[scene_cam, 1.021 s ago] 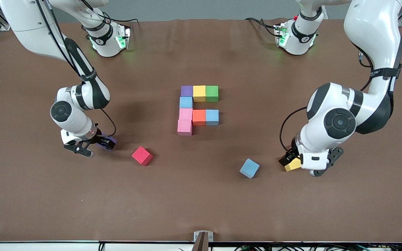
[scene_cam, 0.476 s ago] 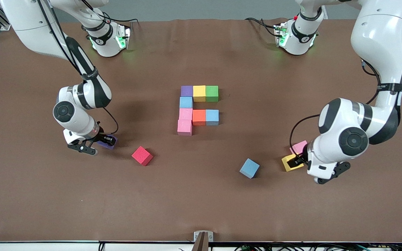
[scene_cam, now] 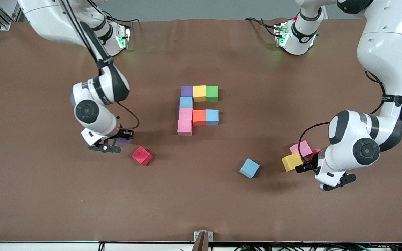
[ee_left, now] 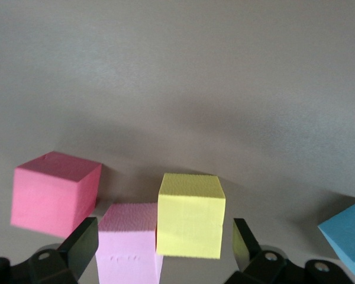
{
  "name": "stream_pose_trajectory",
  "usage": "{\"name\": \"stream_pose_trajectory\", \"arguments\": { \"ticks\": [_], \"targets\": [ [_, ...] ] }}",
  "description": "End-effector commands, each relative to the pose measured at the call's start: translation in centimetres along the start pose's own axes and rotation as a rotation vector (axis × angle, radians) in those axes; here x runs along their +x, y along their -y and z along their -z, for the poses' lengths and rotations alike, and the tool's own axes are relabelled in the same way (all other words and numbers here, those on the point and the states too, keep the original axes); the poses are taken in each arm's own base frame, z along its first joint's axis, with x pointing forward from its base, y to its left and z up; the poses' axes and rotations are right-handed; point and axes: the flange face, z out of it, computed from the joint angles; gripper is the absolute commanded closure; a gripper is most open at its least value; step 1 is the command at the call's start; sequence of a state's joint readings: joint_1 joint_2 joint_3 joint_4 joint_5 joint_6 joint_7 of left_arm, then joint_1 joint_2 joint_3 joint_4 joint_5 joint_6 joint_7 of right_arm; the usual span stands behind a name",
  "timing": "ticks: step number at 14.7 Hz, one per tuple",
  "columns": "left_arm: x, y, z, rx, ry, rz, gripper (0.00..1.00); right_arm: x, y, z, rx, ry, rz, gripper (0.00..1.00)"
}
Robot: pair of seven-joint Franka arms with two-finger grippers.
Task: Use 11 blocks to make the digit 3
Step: 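Carry purple with the right gripper while the left gripper grasps the yellow cube, then lower the purple cube below the pink cubes with the right gripper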
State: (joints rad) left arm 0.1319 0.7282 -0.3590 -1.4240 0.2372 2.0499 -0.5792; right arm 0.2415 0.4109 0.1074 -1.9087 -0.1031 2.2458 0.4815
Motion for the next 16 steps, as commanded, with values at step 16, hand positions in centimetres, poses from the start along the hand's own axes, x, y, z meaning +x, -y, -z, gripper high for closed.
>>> {"name": "stream_pose_trajectory", "arguments": {
  "ticks": [16],
  "targets": [
    [0.6, -1.5, -5.8, -0.043, -0.027, -0.041, 0.09, 0.5, 21.4, -1.0, 0.098, -0.032, 0.134, 1.00]
  ]
}}
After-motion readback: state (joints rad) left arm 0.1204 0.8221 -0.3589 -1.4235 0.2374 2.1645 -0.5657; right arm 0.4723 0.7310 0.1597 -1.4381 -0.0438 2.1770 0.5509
